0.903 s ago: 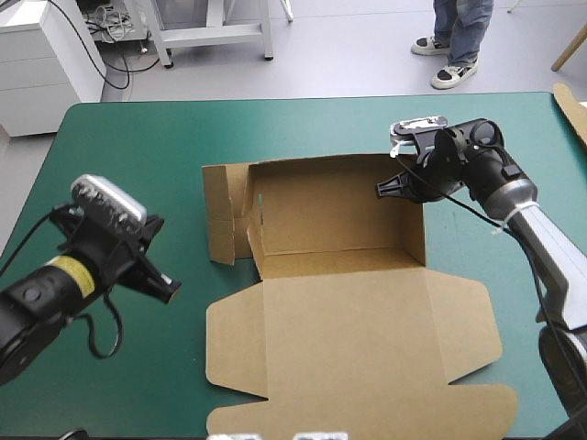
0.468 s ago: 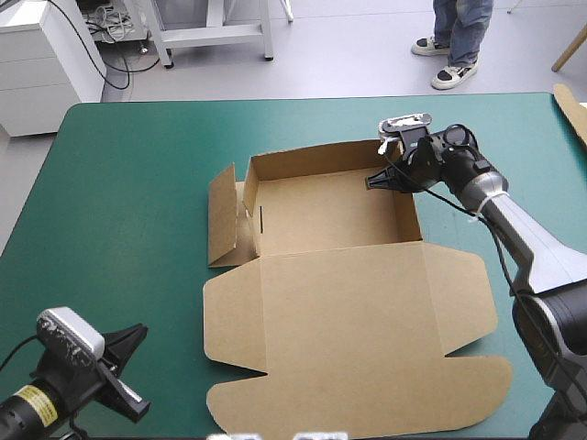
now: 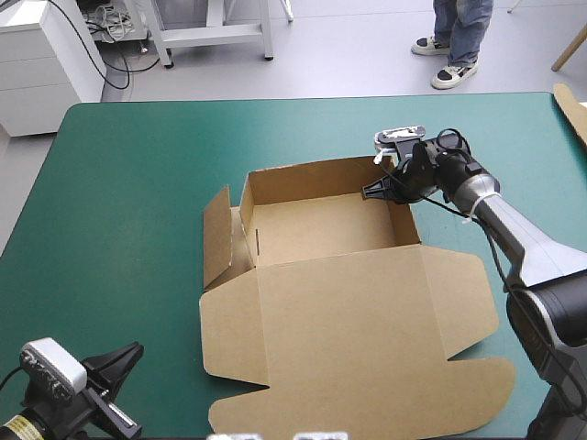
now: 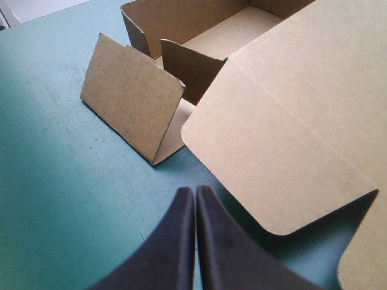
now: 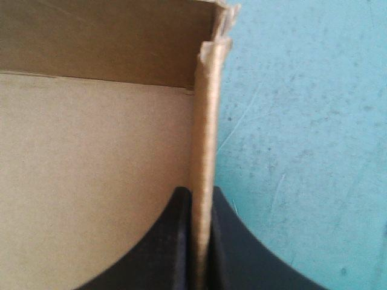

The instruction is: Fold the box

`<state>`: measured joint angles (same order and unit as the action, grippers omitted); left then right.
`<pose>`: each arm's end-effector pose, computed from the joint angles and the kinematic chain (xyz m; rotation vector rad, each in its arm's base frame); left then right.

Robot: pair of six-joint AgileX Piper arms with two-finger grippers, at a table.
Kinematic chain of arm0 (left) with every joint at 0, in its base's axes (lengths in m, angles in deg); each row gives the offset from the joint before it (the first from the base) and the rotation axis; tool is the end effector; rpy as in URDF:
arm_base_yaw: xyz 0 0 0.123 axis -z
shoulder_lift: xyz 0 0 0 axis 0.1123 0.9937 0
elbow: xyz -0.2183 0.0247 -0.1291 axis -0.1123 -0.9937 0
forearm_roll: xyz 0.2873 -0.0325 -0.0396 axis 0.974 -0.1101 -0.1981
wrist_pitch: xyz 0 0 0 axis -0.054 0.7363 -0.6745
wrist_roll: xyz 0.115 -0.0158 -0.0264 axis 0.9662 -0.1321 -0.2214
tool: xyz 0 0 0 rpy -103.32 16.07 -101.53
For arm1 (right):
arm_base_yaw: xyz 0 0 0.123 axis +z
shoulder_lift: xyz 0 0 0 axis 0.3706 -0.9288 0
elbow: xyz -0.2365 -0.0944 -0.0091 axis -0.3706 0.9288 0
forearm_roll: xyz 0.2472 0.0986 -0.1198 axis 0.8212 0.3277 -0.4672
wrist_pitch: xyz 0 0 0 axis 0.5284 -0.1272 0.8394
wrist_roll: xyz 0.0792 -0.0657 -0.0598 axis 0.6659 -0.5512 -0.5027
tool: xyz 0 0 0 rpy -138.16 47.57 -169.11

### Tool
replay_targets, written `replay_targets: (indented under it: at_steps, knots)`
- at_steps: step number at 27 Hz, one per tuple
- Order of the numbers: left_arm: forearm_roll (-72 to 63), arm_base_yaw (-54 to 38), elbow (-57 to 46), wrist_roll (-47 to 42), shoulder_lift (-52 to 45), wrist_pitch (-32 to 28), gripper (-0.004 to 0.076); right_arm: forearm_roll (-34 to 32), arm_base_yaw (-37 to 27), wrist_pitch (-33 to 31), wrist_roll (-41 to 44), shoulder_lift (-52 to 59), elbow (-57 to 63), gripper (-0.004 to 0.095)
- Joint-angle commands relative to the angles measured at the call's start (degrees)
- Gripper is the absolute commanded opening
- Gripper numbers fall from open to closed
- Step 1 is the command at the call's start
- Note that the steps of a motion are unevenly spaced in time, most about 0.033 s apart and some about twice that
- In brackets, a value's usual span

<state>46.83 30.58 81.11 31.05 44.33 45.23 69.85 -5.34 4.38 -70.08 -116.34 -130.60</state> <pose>0.0976 -0.0673 0.2815 0.6551 1.8526 -0.3432 0.4302 0.1236 0.1993 -0.3454 2.6359 0.0685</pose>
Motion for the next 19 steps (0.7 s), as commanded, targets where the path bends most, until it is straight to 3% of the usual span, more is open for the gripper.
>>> replay_targets:
  at_steps: [1, 5, 9, 19]
  knots:
    - [-0.6, 0.3, 1.2, -0.2, 0.7, -4.4, -0.0008, -0.4, 0.4, -5.2, -1.9, 1.3, -1.8, 0.007]
    - [-0.7, 0.3, 1.2, -0.2, 0.7, -4.4, -0.0008, -0.4, 0.4, -9.4, -1.9, 1.3, -6.7, 0.028]
    - [-0.7, 0.3, 1.2, -0.2, 0.7, -4.4, -0.0008, -1.6, 0.4, -18.2, -1.9, 1.3, -13.8, 0.0458]
    - [-0.7, 0.3, 1.2, -0.2, 0.7, -4.4, -0.0008, -0.3, 0.4, -18.3, -1.6, 12.2, -16.9, 0.048]
